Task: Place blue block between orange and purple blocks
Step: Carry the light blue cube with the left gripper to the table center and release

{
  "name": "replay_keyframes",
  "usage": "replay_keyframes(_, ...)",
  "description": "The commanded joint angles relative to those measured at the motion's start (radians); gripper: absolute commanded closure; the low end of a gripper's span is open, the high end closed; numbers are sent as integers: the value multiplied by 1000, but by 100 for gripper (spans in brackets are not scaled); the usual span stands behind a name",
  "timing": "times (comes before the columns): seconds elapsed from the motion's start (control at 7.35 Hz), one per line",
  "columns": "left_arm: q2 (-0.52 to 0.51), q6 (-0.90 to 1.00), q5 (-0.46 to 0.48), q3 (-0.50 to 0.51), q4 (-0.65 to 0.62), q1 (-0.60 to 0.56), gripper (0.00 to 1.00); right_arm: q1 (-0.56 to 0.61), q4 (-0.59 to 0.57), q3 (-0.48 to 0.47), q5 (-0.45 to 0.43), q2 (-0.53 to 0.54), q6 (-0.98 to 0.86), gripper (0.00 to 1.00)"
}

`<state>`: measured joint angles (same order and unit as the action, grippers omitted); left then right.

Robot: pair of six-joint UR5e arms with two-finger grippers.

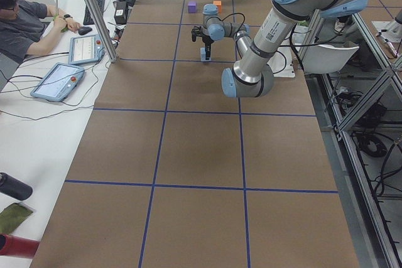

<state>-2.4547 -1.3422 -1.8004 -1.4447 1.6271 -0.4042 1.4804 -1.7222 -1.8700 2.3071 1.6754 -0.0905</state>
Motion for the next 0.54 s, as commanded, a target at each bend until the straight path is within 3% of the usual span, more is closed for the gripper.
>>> replay_keyframes(0.0, -3, 3, 0, -9, -1, -5, 0, -2, 3, -3, -1, 0, -1, 0)
replay_keyframes(0.27, 2, 35, -60, -102, -39, -82, 1, -20, 82, -5, 5, -6, 5, 0)
replay_keyframes(0.41, 20, 102, -156, -170, -143, -153, 1, -60, 87, -12, 12, -44, 88, 0)
